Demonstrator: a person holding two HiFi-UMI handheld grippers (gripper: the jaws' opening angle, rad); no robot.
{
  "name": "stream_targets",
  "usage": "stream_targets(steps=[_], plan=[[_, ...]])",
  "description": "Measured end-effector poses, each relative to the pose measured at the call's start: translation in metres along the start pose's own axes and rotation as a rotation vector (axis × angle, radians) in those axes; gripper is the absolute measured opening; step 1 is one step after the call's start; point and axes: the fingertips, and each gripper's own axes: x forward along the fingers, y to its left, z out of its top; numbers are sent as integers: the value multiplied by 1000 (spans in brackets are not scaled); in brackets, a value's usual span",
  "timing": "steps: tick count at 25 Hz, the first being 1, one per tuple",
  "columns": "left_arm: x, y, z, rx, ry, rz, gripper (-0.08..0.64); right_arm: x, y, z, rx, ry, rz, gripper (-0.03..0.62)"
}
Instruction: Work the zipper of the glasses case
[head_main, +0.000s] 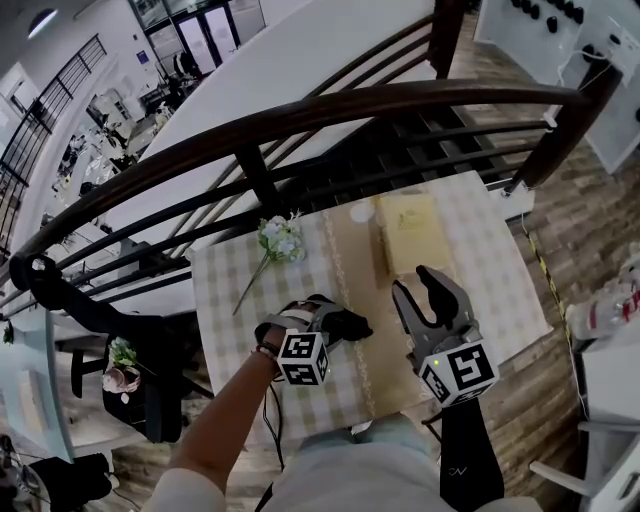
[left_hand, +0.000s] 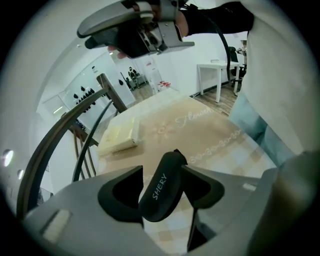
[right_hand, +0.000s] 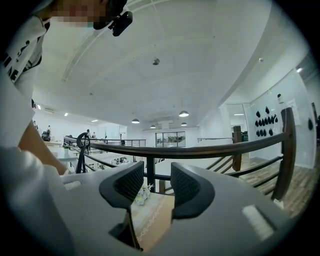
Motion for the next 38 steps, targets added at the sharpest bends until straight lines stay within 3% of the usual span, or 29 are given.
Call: stream_targets(steps=[5,9,14,18,23,27,30,31,38], plan=[[31,-19,-31,91,147,-54,245,-1,-4,-3,-10,11,10,196],[49,-18,-43,170,232,21,256,-3,-12,-3,-5,13,4,196],[51,-22,-46,169,231,81,259,-2,-14,-10,-4,30,15,196],[48,-24,-44,110,197,60,259,2,-11,-23,0,70,50,195],[44,-24,-41,21,162,-27,273,6,-7,-41,11,110,81,193],[35,-23,-35,-126,114,-117,273,8,-5,-46,25,117,93,193],[30,-15,-32,-249,84,-135,184,10,-5,-47,24,118,103,193],[30,-12,-31,-268,83,-126,184,10,-5,-47,24,118,105,193],[37,-8,-31,-278,151,-117,186,14,-8,-62,-1,175,162,193]])
